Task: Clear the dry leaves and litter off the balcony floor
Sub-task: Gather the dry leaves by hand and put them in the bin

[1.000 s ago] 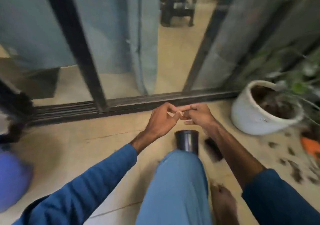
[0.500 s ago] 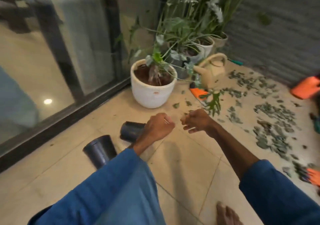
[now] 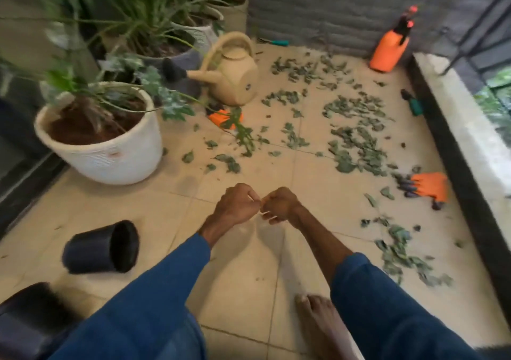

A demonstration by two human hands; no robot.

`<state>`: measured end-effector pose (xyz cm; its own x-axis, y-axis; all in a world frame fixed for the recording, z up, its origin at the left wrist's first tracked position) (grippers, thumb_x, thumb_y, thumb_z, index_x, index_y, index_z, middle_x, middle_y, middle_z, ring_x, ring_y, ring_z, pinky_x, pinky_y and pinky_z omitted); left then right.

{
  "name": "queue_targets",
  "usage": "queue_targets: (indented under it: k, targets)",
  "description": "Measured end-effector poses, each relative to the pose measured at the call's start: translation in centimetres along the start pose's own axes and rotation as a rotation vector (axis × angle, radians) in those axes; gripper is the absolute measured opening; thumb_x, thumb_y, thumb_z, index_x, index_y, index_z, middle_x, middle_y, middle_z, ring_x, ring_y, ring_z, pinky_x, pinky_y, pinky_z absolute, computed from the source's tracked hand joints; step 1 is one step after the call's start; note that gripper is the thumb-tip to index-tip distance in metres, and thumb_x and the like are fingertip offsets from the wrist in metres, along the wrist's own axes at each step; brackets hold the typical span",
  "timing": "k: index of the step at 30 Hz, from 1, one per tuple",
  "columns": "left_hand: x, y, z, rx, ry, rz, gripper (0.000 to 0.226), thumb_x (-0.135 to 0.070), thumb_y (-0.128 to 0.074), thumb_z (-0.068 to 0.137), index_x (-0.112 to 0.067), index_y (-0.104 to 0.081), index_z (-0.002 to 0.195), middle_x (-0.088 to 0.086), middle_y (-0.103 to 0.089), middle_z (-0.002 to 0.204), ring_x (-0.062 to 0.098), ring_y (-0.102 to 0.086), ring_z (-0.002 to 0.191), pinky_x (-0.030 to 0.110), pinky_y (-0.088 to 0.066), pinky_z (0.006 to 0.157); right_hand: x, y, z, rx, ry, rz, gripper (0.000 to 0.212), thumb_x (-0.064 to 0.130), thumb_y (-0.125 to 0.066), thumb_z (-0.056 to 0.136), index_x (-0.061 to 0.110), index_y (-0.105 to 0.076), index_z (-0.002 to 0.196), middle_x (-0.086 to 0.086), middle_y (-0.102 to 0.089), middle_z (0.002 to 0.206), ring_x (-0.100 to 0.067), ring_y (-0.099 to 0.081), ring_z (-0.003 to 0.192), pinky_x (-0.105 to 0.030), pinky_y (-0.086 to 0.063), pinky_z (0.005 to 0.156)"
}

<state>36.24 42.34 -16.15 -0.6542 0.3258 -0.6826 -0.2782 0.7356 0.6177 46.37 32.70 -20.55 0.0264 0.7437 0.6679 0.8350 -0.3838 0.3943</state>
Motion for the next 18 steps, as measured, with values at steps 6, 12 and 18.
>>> queue_targets:
  k: [6,12,18]
  targets:
    - [-7.7,-4.4,-2.7,0.074,-0.155,-0.019,0.007,-0.027,-0.067,0.082,-0.029,-0.072,0.078,-0.005,-0.075,0.083,0.021,-0.073,0.082,0.039,-0.062,0.08,-4.3,6.9,-5.8,-0.129,-0.09,-0.014,0.014,0.002,-0.057,0.094,0.001,-0.069,0.087,-0.017,-0.07,0.089,-0.025,-0.067,0.069,-0.031,-0.053,0.059]
    - [-14.0,-10.2,-5.6,0.177,-0.295,0.008,0.017,-0.041,-0.057,0.078,-0.031,-0.069,0.084,-0.003,-0.074,0.095,0.024,-0.073,0.084,0.042,-0.062,0.081,-9.6,15.0,-13.3,-0.344,-0.155,-0.099,0.014,0.003,-0.059,0.094,0.002,-0.073,0.097,-0.013,-0.074,0.089,-0.024,-0.073,0.074,-0.034,-0.06,0.06]
    - [-14.2,-17.6,-6.2,0.187,-0.298,0.107,0.012,-0.036,-0.061,0.091,-0.028,-0.069,0.091,-0.001,-0.074,0.104,0.027,-0.071,0.093,0.041,-0.059,0.084,-17.1,18.8,-12.6,-0.429,-0.172,-0.313,0.028,0.007,-0.05,0.078,0.0,-0.075,0.088,-0.019,-0.074,0.078,-0.035,-0.074,0.072,-0.048,-0.063,0.065]
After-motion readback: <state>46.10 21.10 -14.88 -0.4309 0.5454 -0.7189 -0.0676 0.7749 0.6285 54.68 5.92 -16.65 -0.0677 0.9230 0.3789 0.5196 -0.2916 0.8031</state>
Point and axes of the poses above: each hand's wrist, its own z-axis towards the middle knuckle, its own y-axis out of the back of the hand, x = y × z, the point moved 10 cm from there along z, towards the middle knuckle
